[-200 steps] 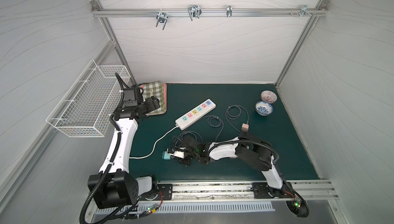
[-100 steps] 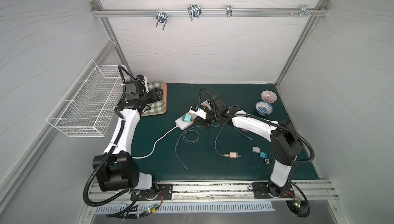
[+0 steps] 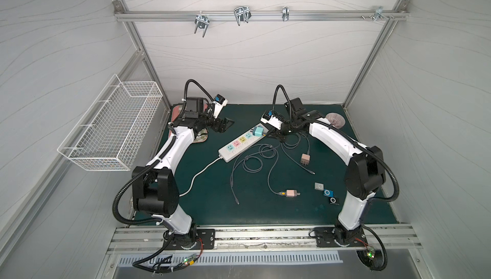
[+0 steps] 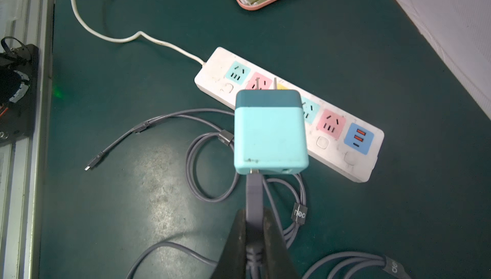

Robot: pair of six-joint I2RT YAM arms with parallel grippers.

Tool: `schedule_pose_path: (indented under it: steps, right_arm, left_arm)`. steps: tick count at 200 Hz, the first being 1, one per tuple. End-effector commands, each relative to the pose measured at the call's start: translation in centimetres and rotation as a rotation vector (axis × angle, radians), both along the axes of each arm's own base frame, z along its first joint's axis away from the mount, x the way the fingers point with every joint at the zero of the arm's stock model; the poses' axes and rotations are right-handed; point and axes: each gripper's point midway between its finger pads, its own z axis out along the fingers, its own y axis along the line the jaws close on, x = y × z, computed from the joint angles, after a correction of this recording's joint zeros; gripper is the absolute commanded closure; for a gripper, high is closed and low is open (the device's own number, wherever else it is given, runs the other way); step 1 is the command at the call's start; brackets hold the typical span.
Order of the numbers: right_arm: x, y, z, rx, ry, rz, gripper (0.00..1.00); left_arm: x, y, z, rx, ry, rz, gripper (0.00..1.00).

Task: Charge mp3
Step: Pick up the plug from the center of the board.

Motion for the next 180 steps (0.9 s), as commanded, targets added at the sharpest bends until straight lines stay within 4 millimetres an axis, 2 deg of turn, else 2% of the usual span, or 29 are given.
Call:
schedule_pose_path:
  steps: [1, 39, 83, 133, 180]
  right_arm:
    - [-2.6, -0.1, 0.5, 0.01, -0.002, 0.108, 0.92]
    - [-3.7, -1.0, 0.4, -0.019, -0.05, 0.153, 0.92]
    - [-5.6, -0.8, 1.0, 0.013, -0.076, 0.219, 0.92]
    - [-7.2, -0.2, 0.7, -0.003, -0.119, 0.278, 0.93]
    - [-7.5, -0.1, 0.9, 0.0, -0.157, 0.284, 0.93]
  left_arm:
    - [-2.7, -3.4, 1.1, 0.079, -0.175, -0.267, 0.14]
    - [-5.7, -6.2, 0.4, 0.057, -0.167, -0.423, 0.15]
    - [-8.8, -8.5, -1.5, 0.065, -0.116, -0.549, 0.23]
    - [-10.4, -10.6, -2.4, 0.057, -0.097, -0.605, 0.27]
    - [-11.4, -11.8, -3.1, 0.024, -0.072, -0.642, 0.34]
